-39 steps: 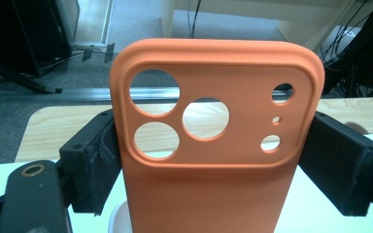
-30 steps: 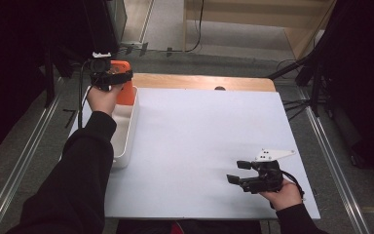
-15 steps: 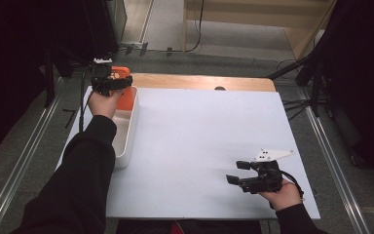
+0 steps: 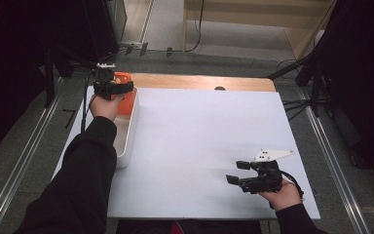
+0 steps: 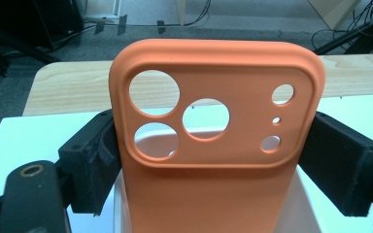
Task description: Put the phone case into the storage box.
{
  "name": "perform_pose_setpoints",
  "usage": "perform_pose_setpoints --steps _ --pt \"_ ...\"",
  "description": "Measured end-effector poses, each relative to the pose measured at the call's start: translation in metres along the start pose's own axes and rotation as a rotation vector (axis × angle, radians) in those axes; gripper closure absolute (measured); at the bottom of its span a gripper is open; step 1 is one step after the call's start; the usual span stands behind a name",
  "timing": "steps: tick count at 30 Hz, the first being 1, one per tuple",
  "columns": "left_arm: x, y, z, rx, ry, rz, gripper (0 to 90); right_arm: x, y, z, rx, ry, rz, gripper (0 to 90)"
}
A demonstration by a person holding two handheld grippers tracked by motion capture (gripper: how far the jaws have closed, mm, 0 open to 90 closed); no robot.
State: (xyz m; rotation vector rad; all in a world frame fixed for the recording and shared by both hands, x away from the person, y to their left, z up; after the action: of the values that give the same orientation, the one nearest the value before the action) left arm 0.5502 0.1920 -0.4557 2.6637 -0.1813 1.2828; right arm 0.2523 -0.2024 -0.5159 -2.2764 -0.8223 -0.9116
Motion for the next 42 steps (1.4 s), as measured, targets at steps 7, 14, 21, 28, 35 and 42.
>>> perform_pose_setpoints --steps 7,14,21,28,35,42 --pt "-0.0032 0.0018 0.0024 0.010 -0.013 0.024 14.9 0.0003 -0.0007 0.0006 0.001 0.001 -0.003 27.2" --pt "-0.0050 0.0038 0.0043 0.015 -0.023 0.030 14.8 0.0006 -0.0011 0.0001 0.004 0.005 -0.003 27.2" --pt "-0.0070 0.0054 0.0063 0.026 -0.037 0.051 14.8 0.0008 -0.0013 0.0000 0.006 0.008 -0.003 27.1" --pt "-0.0059 0.0041 0.0066 0.024 -0.033 0.040 13.9 0.0012 -0.0014 -0.0004 0.006 0.011 -0.003 27.2" --pt "-0.0029 0.0021 0.0056 0.024 -0.020 0.024 7.7 0.0012 -0.0016 -0.0004 0.008 0.012 -0.003 27.2" --pt "-0.0013 0.0010 0.0024 0.007 -0.029 0.005 4.5 0.0008 -0.0019 0.0002 0.010 0.008 -0.004 27.2"
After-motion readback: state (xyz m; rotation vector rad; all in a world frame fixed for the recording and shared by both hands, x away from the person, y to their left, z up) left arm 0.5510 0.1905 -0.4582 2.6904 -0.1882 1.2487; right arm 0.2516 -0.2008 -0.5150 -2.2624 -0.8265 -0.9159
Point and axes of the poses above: each handheld gripper's, and its own axes: z roughly forward along the jaws, x roughly out of its top, y roughly to its right, the point moved 7 cm from there along z, roughly forward along the jaws, and after that the axes turned 3 degrees about -z, right-handed, at the moved point
